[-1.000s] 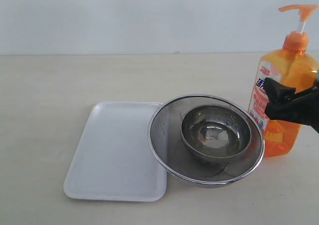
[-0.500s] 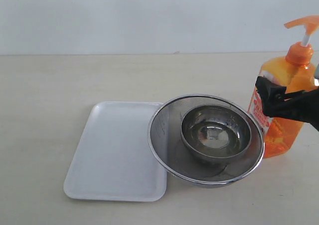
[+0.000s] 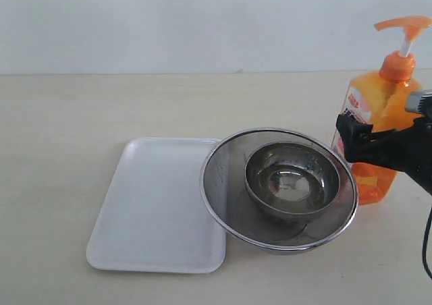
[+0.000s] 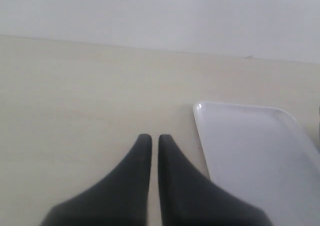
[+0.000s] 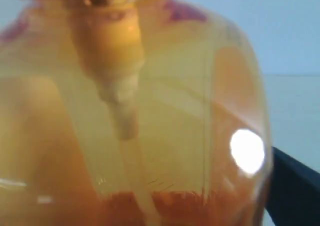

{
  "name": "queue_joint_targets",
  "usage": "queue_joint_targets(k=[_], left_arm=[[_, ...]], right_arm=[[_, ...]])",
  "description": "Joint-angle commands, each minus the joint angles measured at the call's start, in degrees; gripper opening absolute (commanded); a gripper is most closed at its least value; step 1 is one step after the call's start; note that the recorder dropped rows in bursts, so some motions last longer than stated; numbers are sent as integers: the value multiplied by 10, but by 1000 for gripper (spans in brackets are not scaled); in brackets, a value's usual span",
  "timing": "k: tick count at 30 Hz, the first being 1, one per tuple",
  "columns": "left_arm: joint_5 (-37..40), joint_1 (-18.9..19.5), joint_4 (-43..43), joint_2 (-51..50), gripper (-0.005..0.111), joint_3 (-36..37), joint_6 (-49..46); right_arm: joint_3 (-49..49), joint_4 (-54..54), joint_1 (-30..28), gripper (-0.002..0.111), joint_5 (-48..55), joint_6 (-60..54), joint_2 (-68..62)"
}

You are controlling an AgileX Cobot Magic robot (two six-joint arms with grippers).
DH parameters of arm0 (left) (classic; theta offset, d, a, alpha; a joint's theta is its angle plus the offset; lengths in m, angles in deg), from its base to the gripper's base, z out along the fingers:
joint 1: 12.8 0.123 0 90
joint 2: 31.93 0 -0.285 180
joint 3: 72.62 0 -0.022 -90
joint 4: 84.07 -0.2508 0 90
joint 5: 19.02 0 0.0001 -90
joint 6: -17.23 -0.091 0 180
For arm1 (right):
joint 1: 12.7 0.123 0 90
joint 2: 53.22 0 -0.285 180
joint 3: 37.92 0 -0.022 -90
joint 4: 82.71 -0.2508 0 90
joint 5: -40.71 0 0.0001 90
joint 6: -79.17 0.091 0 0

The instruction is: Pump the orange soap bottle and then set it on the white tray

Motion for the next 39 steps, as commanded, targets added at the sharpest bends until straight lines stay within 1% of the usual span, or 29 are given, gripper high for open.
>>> queue_joint_targets(k=[1,2,3,4,5,13,14,19,25,30,39], left_arm=[[0,2,4,2,5,1,-2],[0,2,4,2,5,1,-2],[0,2,4,2,5,1,-2],[0,2,4,2,5,1,-2],[0,2,4,2,5,1,-2],[0,2,4,2,5,1,-2],[0,2,4,2,5,1,-2],[0,2,4,2,5,1,-2],[0,2,4,2,5,1,-2],[0,2,4,2,5,1,-2],[0,2,4,2,5,1,-2]], right_arm=[[-4,1,-1,83,-16,4,-9],[-4,1,-1,59,-16,3,-9],[-4,1,-1,44,-14,3,-9],[-4,1,-1,8,-10,-2,-9],[-4,1,-1,0,-10,-8,-9],[-4,25,-1,1,-10,-128,30],[-4,33,-1,1,5,-135,41],[-3,73,-1,1,12,-152,48],[-3,79,-1,1,12,-168,48],[-3,108,-1,1,12,-215,48],[-3,108,-1,1,25,-278,49]])
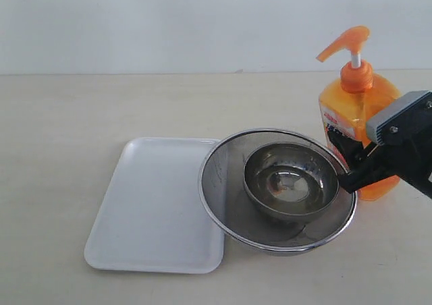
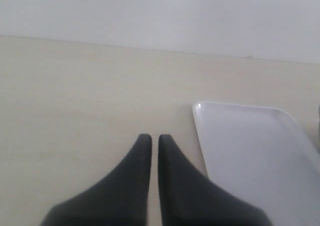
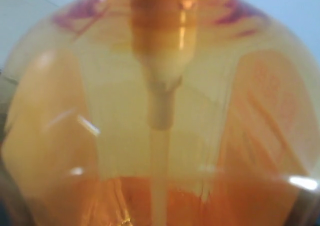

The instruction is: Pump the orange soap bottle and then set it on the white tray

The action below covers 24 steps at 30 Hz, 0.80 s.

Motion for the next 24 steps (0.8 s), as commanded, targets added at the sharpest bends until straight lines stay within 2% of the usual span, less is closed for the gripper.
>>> queue_joint_targets(k=[1,7,12,24], left_arm=[[0,2,4,2,5,1,-2],[0,2,4,2,5,1,-2],[0,2,4,2,5,1,-2],[0,2,4,2,5,1,-2]], right_arm=[[0,5,-1,1,-22,-38,13],[1,8,-1,1,18,-94,41],[1,6,-1,1,50,-95,61],[1,6,-1,1,57,-112,62]])
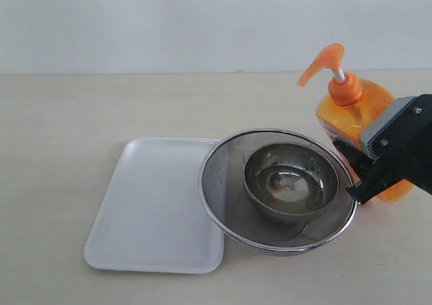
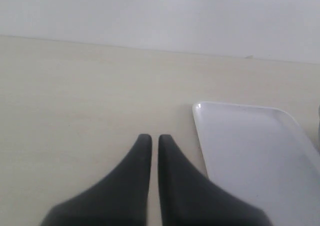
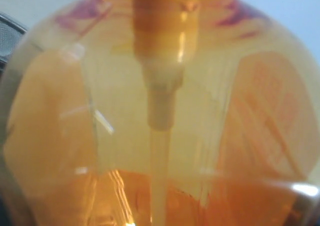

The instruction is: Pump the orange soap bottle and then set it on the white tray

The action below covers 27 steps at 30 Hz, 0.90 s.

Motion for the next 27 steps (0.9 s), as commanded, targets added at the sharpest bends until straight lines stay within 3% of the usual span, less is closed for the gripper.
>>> queue_joint_targets(k=[1,14,27], left_arm=[[0,2,4,2,5,1,-2],[0,2,4,2,5,1,-2],[-21,2,-26,2,5,1,-32]], right_arm=[[-1,1,-1,1,-33,-17,13],[-1,49,-1,1,-33,-21,13],[-1,24,-1,1,-35,-19,13]])
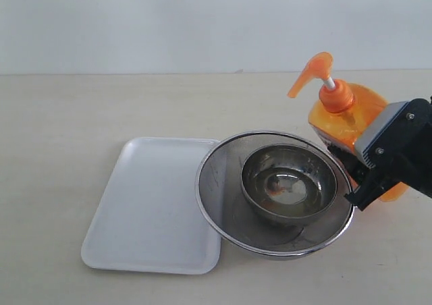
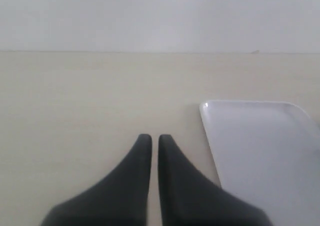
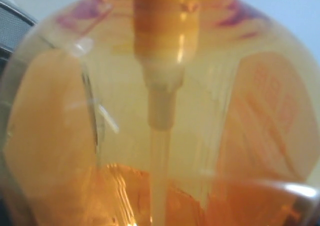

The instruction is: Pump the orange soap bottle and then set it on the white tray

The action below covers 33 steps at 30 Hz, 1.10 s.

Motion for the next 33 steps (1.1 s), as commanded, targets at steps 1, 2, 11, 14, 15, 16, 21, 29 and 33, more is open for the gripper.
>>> queue_joint_targets(k=[1,2,11,14,15,16,21,29,33], left_arm=[[-29,2,7,2,5,1,-6],[-45,2,20,2,5,1,-6],[-103,2,306,2,5,-20,49],[-69,2,306,-9,5,-56,32],[-65,2,307,-21,5,-68,30],[-61,2,310,-32,5,-79,29],[-6,2,421,-150,5,-169,-109],[145,2,860,-420,5,-312,-628],[251,2,924,-539,5,-390,-719]], right_arm=[[-1,-12,-1,1,-41,-7,10],[-1,-12,-1,1,-41,-7,10],[-1,-11,-1,1,-41,-8,10],[-1,-11,-1,1,-43,-8,10],[-1,-11,-1,1,-43,0,10],[-1,-11,-1,1,-40,9,10],[-1,-10,-1,1,-44,13,10],[-1,6,-1,1,-46,12,10],[-1,6,-1,1,-46,12,10]])
